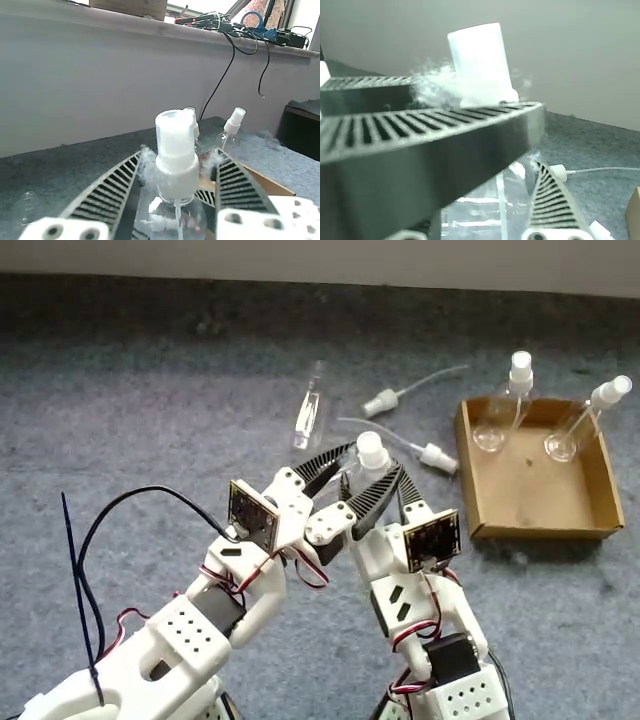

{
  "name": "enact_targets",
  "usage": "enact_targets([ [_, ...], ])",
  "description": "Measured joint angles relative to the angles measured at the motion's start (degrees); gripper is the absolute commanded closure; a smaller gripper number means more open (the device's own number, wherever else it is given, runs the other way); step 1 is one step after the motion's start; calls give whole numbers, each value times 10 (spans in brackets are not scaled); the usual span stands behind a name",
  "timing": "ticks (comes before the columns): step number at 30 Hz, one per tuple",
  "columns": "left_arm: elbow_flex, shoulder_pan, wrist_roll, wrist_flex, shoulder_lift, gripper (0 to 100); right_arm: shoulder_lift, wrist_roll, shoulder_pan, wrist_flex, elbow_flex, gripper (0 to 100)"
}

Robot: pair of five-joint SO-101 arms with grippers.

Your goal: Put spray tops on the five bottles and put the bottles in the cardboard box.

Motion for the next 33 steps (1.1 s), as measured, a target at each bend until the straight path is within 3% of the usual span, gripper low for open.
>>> enact_targets([
  [12, 0, 0, -2, 0, 1, 785, 0, 0, 0, 0, 0, 897],
  [21, 0, 0, -60, 0, -4, 784, 0, 0, -2, 0, 0, 897],
  [28, 0, 0, -63, 0, -4, 637, 0, 0, 1, 0, 0, 897],
  [33, 0, -1, -63, 2, -4, 662, 0, 0, 1, 0, 0, 897],
])
